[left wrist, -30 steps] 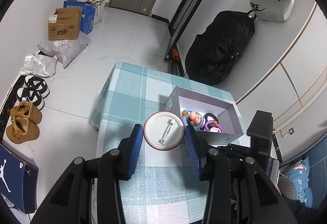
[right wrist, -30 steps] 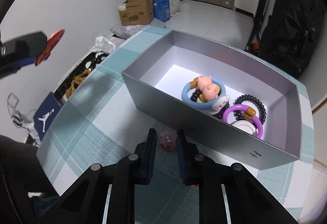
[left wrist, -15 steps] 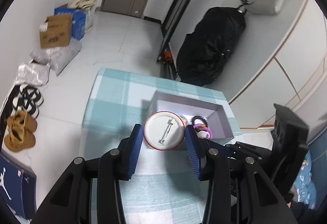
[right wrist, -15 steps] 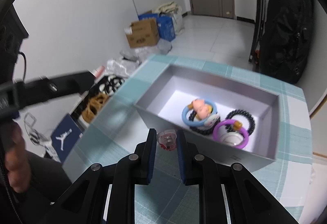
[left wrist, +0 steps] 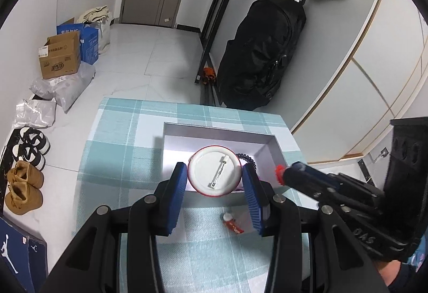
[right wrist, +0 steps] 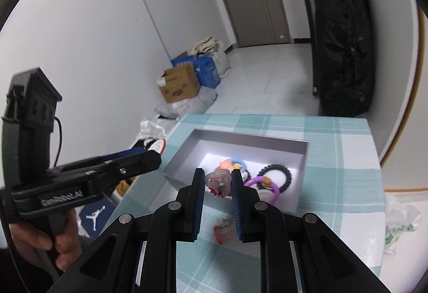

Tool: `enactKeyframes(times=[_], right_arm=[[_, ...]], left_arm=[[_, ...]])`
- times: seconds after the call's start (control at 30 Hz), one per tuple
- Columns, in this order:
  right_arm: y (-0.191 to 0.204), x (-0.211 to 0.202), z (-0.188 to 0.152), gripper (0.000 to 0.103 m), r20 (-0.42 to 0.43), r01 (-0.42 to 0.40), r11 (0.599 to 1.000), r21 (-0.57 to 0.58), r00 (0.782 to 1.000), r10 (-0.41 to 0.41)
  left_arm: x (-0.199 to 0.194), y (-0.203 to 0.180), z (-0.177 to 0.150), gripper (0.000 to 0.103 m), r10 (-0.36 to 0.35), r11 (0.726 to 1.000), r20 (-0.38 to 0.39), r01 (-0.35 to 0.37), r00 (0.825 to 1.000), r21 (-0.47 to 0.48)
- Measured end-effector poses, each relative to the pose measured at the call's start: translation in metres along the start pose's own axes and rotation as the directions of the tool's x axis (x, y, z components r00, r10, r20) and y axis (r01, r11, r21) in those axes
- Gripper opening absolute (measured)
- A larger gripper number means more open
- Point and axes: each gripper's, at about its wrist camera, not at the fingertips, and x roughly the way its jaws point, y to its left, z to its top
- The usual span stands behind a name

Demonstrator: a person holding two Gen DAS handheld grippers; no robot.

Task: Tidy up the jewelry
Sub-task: 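Lower the white badge and red-capped bottle into the box and open both tools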

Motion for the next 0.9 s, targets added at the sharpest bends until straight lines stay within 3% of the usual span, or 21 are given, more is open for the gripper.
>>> enactKeyframes(times=[0.3,0.9], right_arm=[[-0.013,-0.01,0.004,0.018,0.056,-0.002,1.0,0.016,0.998,0.001],[-0.03,0.019,0.017,0.018,0.03,-0.057,0.997,0.051,0.998,0.055]], left_arm=[[0.018,-0.007,0.002,0.037,-0.013,1.0,-0.012,0.013,1.0,0.006],[0.05,-0.008,0.014,0.037,-0.02,1.0,-0.065,0.02,0.998,0.001]])
